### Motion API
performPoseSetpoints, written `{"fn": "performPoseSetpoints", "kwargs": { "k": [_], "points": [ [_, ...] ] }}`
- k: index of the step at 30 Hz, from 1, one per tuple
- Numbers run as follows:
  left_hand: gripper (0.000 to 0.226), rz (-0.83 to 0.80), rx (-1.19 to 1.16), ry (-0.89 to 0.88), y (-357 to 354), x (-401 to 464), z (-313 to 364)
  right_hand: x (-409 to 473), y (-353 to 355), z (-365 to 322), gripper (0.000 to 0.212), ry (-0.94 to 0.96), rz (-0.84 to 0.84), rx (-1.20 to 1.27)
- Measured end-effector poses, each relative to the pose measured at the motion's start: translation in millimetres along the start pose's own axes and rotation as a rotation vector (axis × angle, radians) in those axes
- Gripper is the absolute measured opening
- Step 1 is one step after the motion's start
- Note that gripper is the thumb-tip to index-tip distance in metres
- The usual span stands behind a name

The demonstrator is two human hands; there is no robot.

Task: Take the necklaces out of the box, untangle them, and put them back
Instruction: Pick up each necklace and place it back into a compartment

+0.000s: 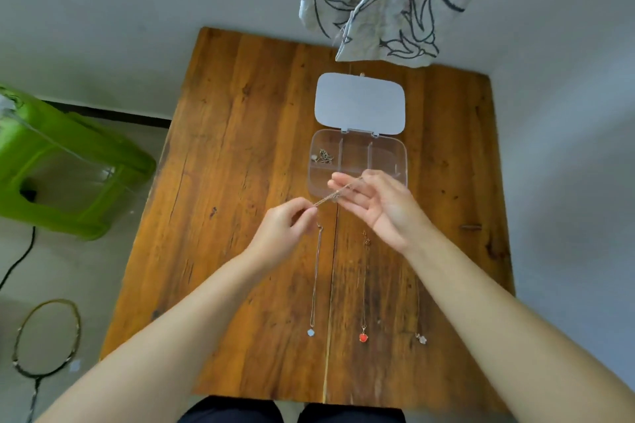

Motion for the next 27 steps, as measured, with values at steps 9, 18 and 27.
{"fn": "performPoseSetpoints", "kwargs": {
  "k": [9,18,27],
  "points": [
    [0.02,0.067,0.339,-0.055,-29.5,118.9,54.3,60.4,26.6,-57.6,0.017,0.111,0.23,-0.311],
    [0.019,-0.03,0.604,0.024,-49.4,154.3,37.3,93.4,39.6,-40.6,0.019,-0.014,0.314,-0.493],
    [0.021,-0.166,0.452,-0.411,-49.9,84.4,47.5,-1.2,70.0,-20.2,0.012,0.032,0.357,-0.28]
  ]
}}
Point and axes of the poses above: each hand's wrist, its own x-axis towards the middle knuckle, its own y-axis out of the back of the hand, z = x × y, the point moved 1 cm from there along x, towards the middle knuckle, and after that the axes turned 2 degrees about x, right-handed, at the moved point
